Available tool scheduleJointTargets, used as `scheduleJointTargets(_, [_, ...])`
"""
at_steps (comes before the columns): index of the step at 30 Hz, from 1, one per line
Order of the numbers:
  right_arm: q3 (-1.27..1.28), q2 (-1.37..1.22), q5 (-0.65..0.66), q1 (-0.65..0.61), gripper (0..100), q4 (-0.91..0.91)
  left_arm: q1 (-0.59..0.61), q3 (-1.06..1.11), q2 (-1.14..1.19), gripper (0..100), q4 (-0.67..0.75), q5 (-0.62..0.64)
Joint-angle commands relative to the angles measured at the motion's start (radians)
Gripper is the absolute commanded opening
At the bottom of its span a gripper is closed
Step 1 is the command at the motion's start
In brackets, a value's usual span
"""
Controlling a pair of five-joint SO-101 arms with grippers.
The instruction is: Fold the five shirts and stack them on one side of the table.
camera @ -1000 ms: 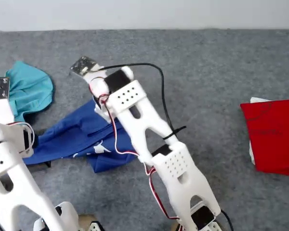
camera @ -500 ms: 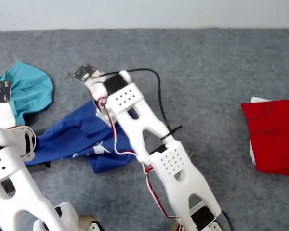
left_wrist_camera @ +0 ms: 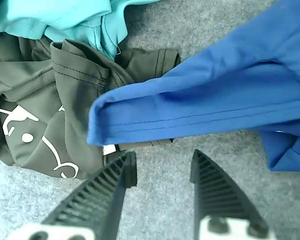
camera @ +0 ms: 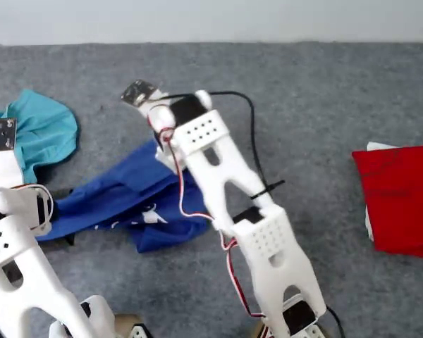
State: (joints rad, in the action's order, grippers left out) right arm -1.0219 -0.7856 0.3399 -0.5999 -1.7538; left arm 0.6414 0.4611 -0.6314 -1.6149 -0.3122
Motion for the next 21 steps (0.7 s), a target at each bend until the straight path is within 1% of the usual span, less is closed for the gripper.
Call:
scheduleJointTargets(1, [0.071,0.147,0.015,0.039,0.9,-0.042,0.003,-0.004,-0.021,18,0.012,-0.002])
scheduleJointTargets(9, [0.284,0.288,0.075,0.119,0.9,-0.044,0.0,-0.004,-0.021,18,0.026,0.0])
scheduleJointTargets(12, [0.394,0.326,0.091,0.119,0.9,-0.042,0.0,-0.004,-0.017,18,0.026,0.0])
scheduleJointTargets(15, [0.436,0.308,0.087,0.108,1.8,-0.038,-0.002,-0.001,-0.014,18,0.044,0.0])
scheduleJointTargets(19, [0.436,0.249,0.086,0.096,6.9,-0.038,-0.002,0.033,-0.02,18,0.084,0.0])
scheduleJointTargets(21, [0.436,0.229,0.086,0.093,5.3,-0.036,-0.002,0.038,-0.02,18,0.084,0.0])
